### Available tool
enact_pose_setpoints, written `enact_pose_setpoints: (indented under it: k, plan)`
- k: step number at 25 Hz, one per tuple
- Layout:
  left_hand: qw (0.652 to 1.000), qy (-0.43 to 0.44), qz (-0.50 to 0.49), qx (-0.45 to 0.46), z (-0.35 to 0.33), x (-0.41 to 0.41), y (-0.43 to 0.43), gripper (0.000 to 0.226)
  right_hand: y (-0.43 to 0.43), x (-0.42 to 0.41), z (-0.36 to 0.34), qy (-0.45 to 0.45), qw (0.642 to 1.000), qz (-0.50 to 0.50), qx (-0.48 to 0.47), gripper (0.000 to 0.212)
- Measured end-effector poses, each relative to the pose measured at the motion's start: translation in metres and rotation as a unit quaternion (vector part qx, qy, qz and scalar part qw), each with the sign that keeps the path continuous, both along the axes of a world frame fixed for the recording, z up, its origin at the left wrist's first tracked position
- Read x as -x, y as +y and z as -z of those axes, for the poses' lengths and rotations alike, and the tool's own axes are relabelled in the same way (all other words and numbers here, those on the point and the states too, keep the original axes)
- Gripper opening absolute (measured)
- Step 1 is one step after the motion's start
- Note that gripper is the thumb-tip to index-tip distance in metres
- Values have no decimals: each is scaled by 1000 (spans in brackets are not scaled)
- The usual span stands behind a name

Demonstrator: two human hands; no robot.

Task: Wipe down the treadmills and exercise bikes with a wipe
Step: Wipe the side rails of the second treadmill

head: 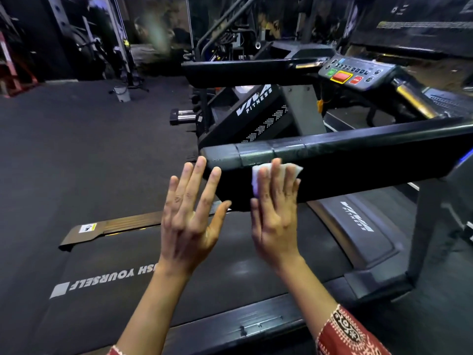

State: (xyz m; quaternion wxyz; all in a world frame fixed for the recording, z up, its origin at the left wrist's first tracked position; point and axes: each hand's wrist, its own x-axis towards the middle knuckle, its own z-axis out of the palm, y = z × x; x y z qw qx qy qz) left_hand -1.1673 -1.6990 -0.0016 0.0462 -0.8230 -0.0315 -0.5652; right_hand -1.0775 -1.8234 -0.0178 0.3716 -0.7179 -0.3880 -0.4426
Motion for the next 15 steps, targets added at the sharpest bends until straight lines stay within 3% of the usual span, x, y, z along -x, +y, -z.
enact_pose_setpoints:
  k: [3,8,12,15]
  plan:
    - [1000,-2,21,20,-9,0,0,49,14,1,-49,-69,995,-9,73,39]
    - [998,-9,46,35,-36,-6,-8,36,-21,-26,-80,38,988,134,64,43]
    - [1000,-5,12,-9,-46,-24,-25,33,-14,-23,-81,-14,988,36,147,43]
    - [1000,3,-4,-26,-49,-43,-50,35,-46,-67,-90,29,988,109,103,41]
